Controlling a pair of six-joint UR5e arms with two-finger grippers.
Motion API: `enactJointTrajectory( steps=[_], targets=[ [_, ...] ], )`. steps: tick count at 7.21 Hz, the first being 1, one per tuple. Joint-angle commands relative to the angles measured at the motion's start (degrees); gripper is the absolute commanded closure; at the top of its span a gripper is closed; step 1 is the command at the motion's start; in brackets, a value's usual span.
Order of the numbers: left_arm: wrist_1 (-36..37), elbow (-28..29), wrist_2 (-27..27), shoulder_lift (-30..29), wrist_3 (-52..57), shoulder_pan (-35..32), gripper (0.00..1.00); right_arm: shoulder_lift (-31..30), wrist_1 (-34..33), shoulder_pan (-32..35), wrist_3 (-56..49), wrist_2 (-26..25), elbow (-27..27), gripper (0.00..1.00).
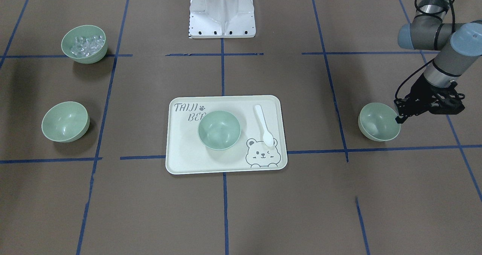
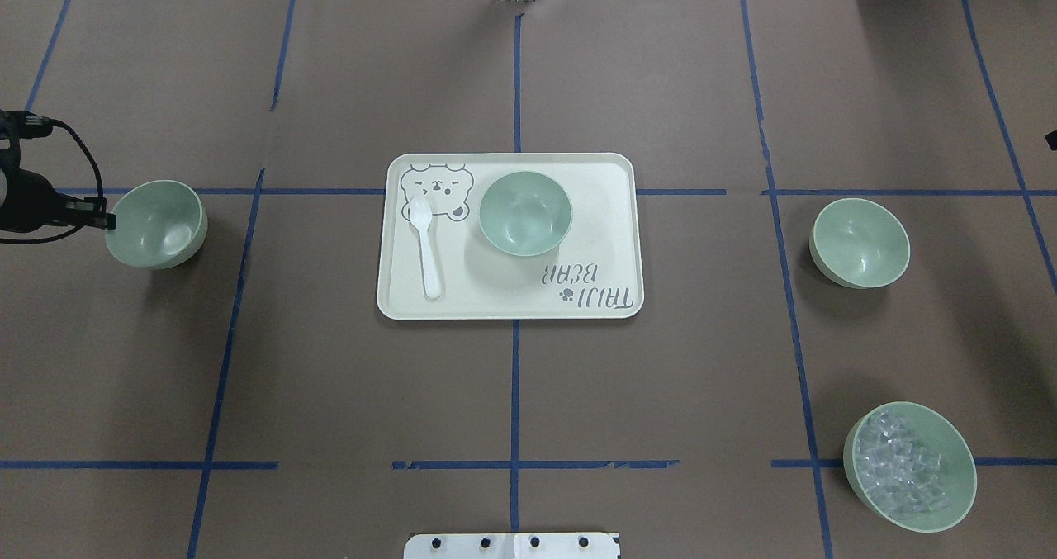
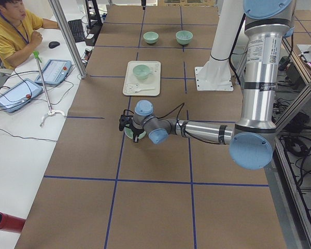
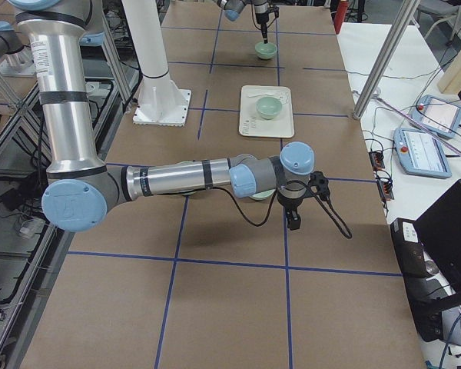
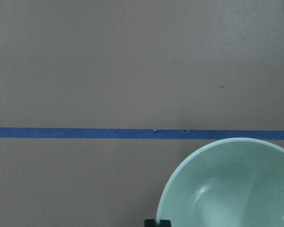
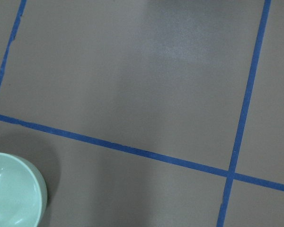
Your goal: Stack green bowls together
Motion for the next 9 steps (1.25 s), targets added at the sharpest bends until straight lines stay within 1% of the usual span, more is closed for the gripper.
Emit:
enactJointTrajectory(
  steps=[1, 2, 3, 4, 5, 6, 7, 8, 9],
  targets=[
    [0.50, -2.29, -0.25, -0.35, -0.19, -0.05, 1.00, 0.00, 0.00, 0.00, 0.07, 0.00, 0.08, 0.00],
    [1.81, -5.18, -0.69, -0.70, -0.36, 0.04, 1.00, 0.00, 0.00, 0.00, 0.07, 0.00, 0.16, 0.00],
    [5.39, -7.73, -0.70, -2.80, -3.58, -0.05, 1.00, 0.00, 0.00, 0.00, 0.07, 0.00, 0.34, 0.00],
    [13.34, -10.54, -0.43, -9.08, -10.05, -0.05, 1.00, 0.00, 0.00, 0.00, 0.07, 0.00, 0.43, 0.00],
    [25.17, -11.00, 0.09, -20.02, -15.77, 0.13, 1.00, 0.00, 0.00, 0.00, 0.07, 0.00, 0.52, 0.00],
    [33.38, -10.92, 2.18, -27.79, -20.36, 3.09, 1.00, 0.00, 0.09, 0.00, 0.50, 0.09, 0.60, 0.00],
    [35.29, -9.09, 6.82, -33.69, -25.71, 8.60, 1.00, 0.00, 0.09, 0.00, 0.86, 0.09, 0.69, 0.00],
    [35.31, -6.12, 9.56, -37.76, -29.68, 11.70, 1.00, 0.00, 0.09, 0.00, 0.95, 0.09, 0.69, 0.00],
    [35.31, -2.52, 10.11, -42.23, -32.50, 13.99, 1.00, 0.00, 0.09, 0.00, 0.95, 0.09, 0.69, 0.00]
  ],
)
